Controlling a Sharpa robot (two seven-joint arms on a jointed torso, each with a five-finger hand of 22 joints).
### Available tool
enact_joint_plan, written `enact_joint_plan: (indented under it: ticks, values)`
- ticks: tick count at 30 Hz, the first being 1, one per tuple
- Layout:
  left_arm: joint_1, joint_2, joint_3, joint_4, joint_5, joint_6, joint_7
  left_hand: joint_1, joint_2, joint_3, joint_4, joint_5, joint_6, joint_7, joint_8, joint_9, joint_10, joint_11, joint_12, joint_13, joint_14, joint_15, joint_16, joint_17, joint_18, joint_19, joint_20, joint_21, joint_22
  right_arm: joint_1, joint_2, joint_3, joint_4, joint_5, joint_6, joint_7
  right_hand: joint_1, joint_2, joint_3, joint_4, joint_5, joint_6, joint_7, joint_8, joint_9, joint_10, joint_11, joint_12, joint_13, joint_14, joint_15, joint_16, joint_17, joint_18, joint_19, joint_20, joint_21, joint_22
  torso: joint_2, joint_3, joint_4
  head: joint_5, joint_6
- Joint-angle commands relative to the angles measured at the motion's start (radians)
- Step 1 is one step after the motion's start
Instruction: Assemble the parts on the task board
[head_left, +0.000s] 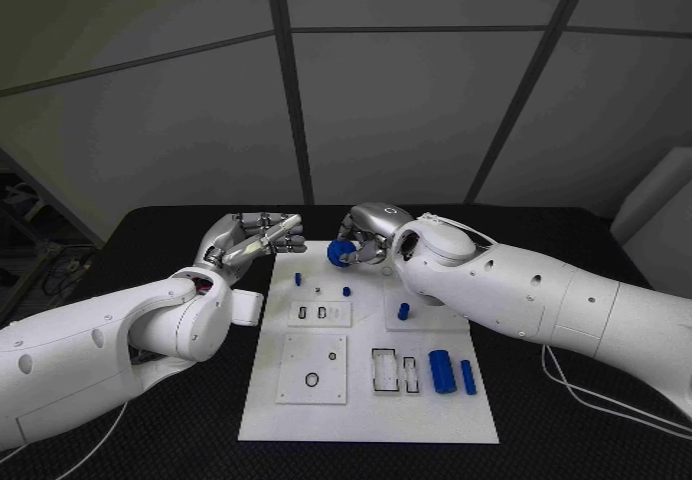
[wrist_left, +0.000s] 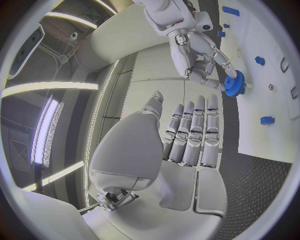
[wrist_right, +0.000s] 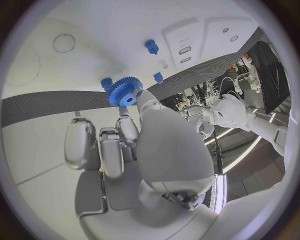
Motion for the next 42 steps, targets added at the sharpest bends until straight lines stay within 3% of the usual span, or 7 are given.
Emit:
enact_joint_plan:
  ticks: [1,7,18,24,31,42]
  values:
    - [0.002,0.001,0.001,0.0,-0.007,0.012,0.003,-0.003,0.006,0.0,-0.007,-0.006,0.0,0.006,-0.006,-0.002,0.002,0.006,-0.003,-0.001,0.001,0.002,-0.006,0.001,-0.01,0.003,0.002,0.0,-0.002,0.002,0.009,-0.003,-0.013,-0.008,0.009,0.01,0.006,-0.004,0.005,-0.001,0.003,0.04,-0.024,0.004,0.001,0.0,-0.007,-0.006,0.0,0.099,-0.007,0.002,0.236,-0.016,0.005,0.001,0.006,0.001,0.0,0.0003,-0.0014,0.0,-0.001]
    - [0.002,0.002,0.001,0.0,-0.007,0.012,0.003,-0.003,0.006,0.0,-0.007,-0.006,0.0,0.006,-0.006,-0.002,0.002,0.006,-0.003,-0.001,0.001,0.002,-0.006,0.001,-0.01,0.003,0.002,0.0,-0.002,0.001,0.025,-0.019,-0.035,-0.002,0.02,0.015,0.006,-0.006,0.007,-0.001,0.003,0.039,-0.023,0.002,0.0,-0.002,-0.007,-0.009,-0.003,0.099,-0.007,0.001,0.235,-0.016,0.005,0.001,0.006,0.0,0.0,0.0013,-0.0018,0.003,-0.002]
    - [0.002,-0.001,0.001,0.005,-0.007,0.011,0.002,-0.003,0.006,0.0,-0.007,-0.006,0.0,0.006,-0.006,-0.002,0.002,0.006,-0.003,-0.001,0.001,0.002,-0.006,0.001,-0.01,0.003,0.002,0.0,-0.002,-0.001,0.039,-0.026,-0.053,0.0,0.043,0.016,-0.001,-0.014,0.013,0.001,-0.001,0.03,-0.018,-0.008,-0.004,-0.015,-0.003,-0.025,-0.017,0.099,-0.005,0.001,0.233,-0.016,0.004,0.001,0.005,-0.001,0.0,0.0014,-0.0021,0.004,-0.005]
    - [0.002,-0.001,0.001,0.005,-0.007,0.01,0.002,-0.003,0.007,-0.001,-0.009,-0.007,-0.001,0.006,-0.008,-0.002,0.001,0.006,-0.006,-0.001,0.002,0.003,-0.008,0.002,-0.01,0.003,0.002,-0.001,-0.002,-0.001,0.043,-0.034,-0.06,0.003,0.056,0.021,-0.016,-0.031,0.02,0.006,-0.017,-0.007,-0.003,-0.039,-0.014,-0.036,0.009,-0.048,-0.038,0.099,0.005,0.002,0.236,-0.016,0.003,0.008,0.004,-0.001,0.0,0.0018,-0.0027,0.004,-0.007]
    - [0.002,0.0,0.001,0.004,-0.007,0.01,0.0,-0.003,0.007,-0.001,-0.009,-0.007,-0.001,0.006,-0.008,-0.002,0.001,0.006,-0.006,-0.001,0.002,0.003,-0.008,0.002,-0.01,0.003,0.002,-0.001,-0.002,-0.001,0.046,-0.038,-0.064,0.005,0.095,0.018,-0.037,-0.051,0.019,0.01,-0.047,-0.079,0.018,-0.095,-0.016,-0.068,0.031,-0.074,-0.064,0.1,0.024,0.003,0.24,-0.016,-0.001,0.025,0.003,-0.002,-0.001,0.0018,-0.0023,0.004,-0.01]
    - [0.002,-0.001,0.001,0.004,-0.007,0.01,-0.001,-0.003,0.007,-0.001,-0.009,-0.007,-0.001,0.006,-0.008,-0.002,0.001,0.006,-0.006,-0.001,0.002,0.003,-0.008,0.002,-0.01,0.003,0.002,-0.001,-0.002,-0.001,0.04,-0.039,-0.061,0.005,0.101,0.015,-0.054,-0.057,0.011,0.018,-0.051,-0.088,0.024,-0.109,-0.014,-0.075,0.036,-0.076,-0.067,0.101,0.03,0.005,0.243,-0.015,-0.002,0.032,0.003,-0.002,-0.001,0.0019,-0.003,0.005,-0.011]
